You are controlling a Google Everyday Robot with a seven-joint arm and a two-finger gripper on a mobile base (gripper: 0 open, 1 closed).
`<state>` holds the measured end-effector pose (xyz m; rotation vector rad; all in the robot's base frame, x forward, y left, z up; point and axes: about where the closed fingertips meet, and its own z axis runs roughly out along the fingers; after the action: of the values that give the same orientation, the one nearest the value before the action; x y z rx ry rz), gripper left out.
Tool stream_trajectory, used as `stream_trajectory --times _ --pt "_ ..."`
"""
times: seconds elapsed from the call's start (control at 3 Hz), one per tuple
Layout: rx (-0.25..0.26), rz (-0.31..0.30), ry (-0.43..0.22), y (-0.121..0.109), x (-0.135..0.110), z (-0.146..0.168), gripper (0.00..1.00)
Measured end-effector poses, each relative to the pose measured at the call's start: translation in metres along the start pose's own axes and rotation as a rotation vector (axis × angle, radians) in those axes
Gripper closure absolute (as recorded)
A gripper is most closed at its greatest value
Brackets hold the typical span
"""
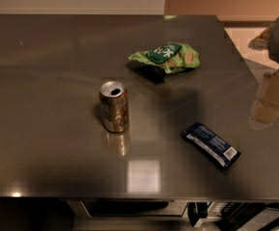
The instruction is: Move orange can near green rice chip bag
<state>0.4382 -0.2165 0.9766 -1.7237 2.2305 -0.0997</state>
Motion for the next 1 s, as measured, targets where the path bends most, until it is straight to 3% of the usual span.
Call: stream_trajectory --times 0.33,1.0 --pt "0.002 0.000 -0.005 -0.001 -0.002 -0.001 0.00" --pt "-0.027 -0.011 -0.112 -0.006 -0.028 0.007 0.00"
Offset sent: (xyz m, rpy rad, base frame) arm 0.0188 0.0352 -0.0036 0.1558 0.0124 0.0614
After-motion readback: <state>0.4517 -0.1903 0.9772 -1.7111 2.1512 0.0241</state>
